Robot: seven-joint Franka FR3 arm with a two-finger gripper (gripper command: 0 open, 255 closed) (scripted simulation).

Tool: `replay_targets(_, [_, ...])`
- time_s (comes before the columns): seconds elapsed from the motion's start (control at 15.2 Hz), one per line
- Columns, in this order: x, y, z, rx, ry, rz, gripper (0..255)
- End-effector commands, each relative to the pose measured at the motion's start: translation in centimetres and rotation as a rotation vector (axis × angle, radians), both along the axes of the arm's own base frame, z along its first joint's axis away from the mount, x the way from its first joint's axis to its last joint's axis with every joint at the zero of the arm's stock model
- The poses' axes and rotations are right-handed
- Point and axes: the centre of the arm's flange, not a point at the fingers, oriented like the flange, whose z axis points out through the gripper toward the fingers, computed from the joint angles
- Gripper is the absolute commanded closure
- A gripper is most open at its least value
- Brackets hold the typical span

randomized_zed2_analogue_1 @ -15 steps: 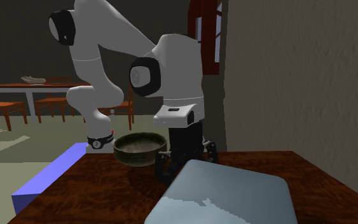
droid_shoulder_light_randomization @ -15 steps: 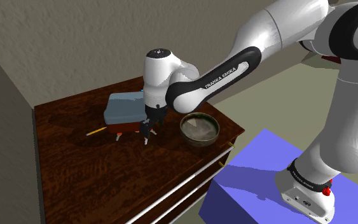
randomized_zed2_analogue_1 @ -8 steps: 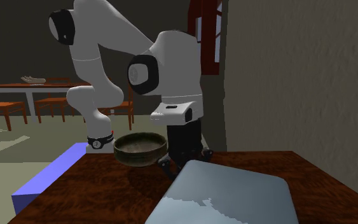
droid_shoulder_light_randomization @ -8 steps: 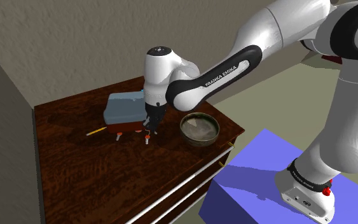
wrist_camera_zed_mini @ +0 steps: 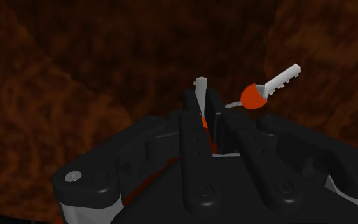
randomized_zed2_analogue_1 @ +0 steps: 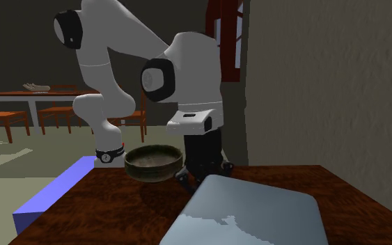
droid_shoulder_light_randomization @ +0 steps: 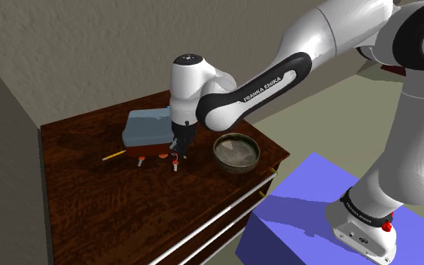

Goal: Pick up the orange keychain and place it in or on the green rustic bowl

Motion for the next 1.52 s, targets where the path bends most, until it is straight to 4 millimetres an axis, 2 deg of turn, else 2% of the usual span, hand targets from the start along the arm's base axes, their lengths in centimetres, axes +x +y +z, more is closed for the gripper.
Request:
replay_targets(0.0, [-0.1, 0.1, 0.7, -0.001, 0.004, 0.002, 255])
replay_targets(1.45, [-0.1, 0.1, 12.4, -0.001, 0.004, 0.002, 255])
